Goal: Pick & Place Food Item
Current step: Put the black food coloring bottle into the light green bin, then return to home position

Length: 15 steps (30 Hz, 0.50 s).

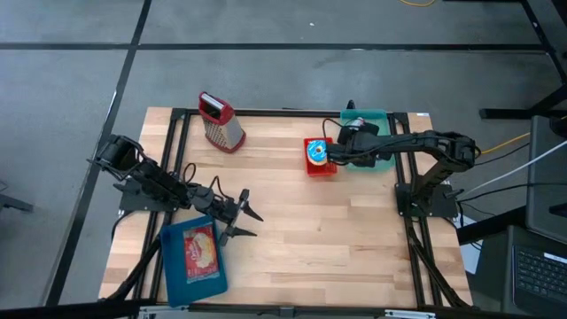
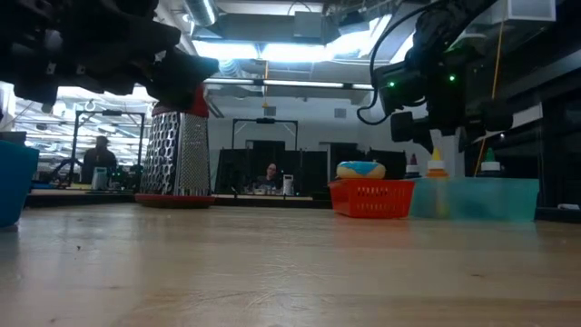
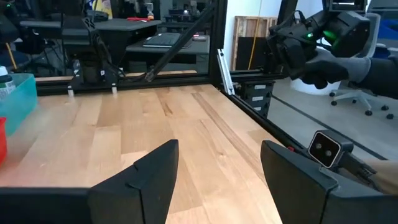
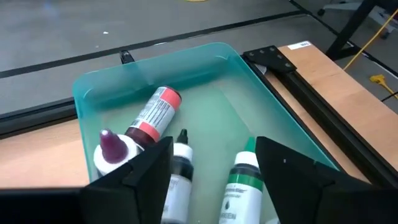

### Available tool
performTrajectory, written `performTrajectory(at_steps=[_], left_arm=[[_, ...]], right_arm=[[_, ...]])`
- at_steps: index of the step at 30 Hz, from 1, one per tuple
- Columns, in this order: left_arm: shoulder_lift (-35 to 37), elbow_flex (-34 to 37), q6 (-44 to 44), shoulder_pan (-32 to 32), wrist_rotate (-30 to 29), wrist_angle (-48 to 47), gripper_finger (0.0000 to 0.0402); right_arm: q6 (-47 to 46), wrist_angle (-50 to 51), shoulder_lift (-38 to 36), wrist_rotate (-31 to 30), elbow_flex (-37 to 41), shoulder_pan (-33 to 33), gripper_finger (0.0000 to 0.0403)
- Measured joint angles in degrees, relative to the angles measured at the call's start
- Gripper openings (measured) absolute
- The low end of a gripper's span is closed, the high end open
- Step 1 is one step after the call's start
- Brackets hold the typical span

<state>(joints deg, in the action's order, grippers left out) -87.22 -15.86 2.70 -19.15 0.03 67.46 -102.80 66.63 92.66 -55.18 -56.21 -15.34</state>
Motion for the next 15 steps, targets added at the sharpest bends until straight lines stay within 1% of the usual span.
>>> performTrajectory(at_steps=[2,5,9,11,15], left_arm=[[0.00,0.00,-0.03,0.80,1.17,0.00,0.0224],[0.00,0.00,-0.44,1.60,1.29,0.00,0.0224],[0.00,0.00,-1.86,2.57,1.56,-0.68,0.0224],[0.00,0.00,-1.99,3.08,1.62,-0.99,0.0224],[0.00,0.00,-2.01,4.11,2.77,-1.40,0.0224]], right_arm=[[-0.03,-0.04,0.00,0.23,0.00,0.10,0.0234],[-0.07,-0.90,0.00,1.46,0.00,1.29,0.0234],[-0.06,-3.66,0.00,2.68,0.00,5.03,0.0230],[-0.37,-5.29,0.00,1.28,0.00,7.95,0.0228],[-2.60,-8.28,0.00,-5.25,0.00,14.77,0.0227]])
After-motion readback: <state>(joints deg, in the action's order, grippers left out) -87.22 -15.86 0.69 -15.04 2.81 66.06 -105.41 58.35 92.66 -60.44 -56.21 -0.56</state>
